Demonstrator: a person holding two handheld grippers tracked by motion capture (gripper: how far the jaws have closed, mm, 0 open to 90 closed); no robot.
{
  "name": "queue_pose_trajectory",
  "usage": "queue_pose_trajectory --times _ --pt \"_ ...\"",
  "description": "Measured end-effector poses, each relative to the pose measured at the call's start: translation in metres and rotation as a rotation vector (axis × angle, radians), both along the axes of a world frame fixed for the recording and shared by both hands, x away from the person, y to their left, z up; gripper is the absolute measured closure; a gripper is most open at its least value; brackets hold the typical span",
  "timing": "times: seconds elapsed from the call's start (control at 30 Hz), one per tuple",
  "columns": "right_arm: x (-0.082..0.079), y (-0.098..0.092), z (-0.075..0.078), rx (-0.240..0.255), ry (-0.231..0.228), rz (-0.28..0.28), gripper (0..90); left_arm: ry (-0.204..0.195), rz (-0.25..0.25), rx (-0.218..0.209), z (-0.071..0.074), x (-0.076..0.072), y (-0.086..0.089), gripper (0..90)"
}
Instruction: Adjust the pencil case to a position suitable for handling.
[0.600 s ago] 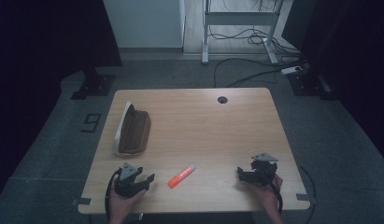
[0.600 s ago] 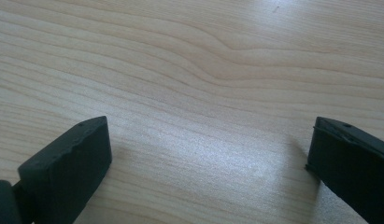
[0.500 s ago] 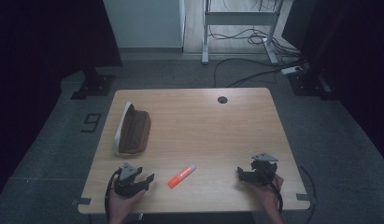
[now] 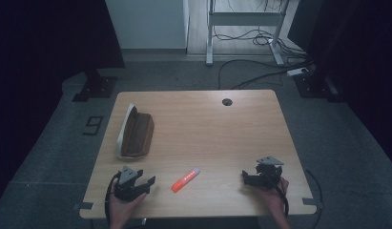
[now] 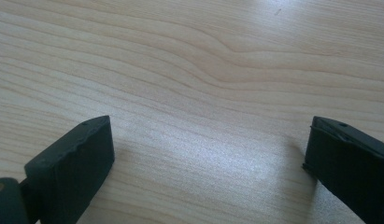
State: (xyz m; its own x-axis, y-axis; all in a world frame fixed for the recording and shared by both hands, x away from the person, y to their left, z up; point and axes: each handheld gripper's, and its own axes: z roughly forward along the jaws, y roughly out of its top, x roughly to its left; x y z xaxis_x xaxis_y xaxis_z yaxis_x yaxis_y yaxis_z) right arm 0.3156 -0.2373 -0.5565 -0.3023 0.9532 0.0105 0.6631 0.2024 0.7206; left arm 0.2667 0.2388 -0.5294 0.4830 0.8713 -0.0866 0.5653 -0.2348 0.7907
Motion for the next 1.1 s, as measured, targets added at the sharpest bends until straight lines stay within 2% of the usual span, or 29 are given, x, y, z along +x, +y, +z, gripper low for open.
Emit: queue_pose_trajectory --times 0.17,0.37,0.47,0.5,0.6,0.83,1.1 --pt "0.000 0.000 0.000 0.003 -0.003 0.004 2.7 -0.031 0.000 -0.020 0.007 -0.003 -0.003 38.5" --pt "-0.002 0.000 0.000 0.003 -0.009 0.009 4.4 -0.046 -0.004 -0.023 0.015 -0.003 -0.008 38.3" --pt "-0.002 0.000 0.000 0.005 -0.009 0.009 4.9 -0.061 -0.001 -0.057 0.022 -0.003 -0.011 38.3" --pt "-0.002 0.000 0.000 0.005 -0.009 0.009 4.9 -0.061 -0.001 -0.057 0.022 -0.003 -0.011 38.3" --pt "-0.002 0.000 0.000 0.004 -0.009 0.006 5.1 -0.070 -0.016 -0.114 0.029 0.000 -0.012 38.3" --pt "-0.002 -0.001 0.000 0.005 -0.014 0.002 6.4 -0.093 -0.009 -0.115 0.040 0.005 -0.010 38.3" --pt "-0.002 -0.001 0.001 0.006 -0.016 -0.006 7.8 -0.100 0.034 -0.100 0.048 0.006 0.001 37.4"
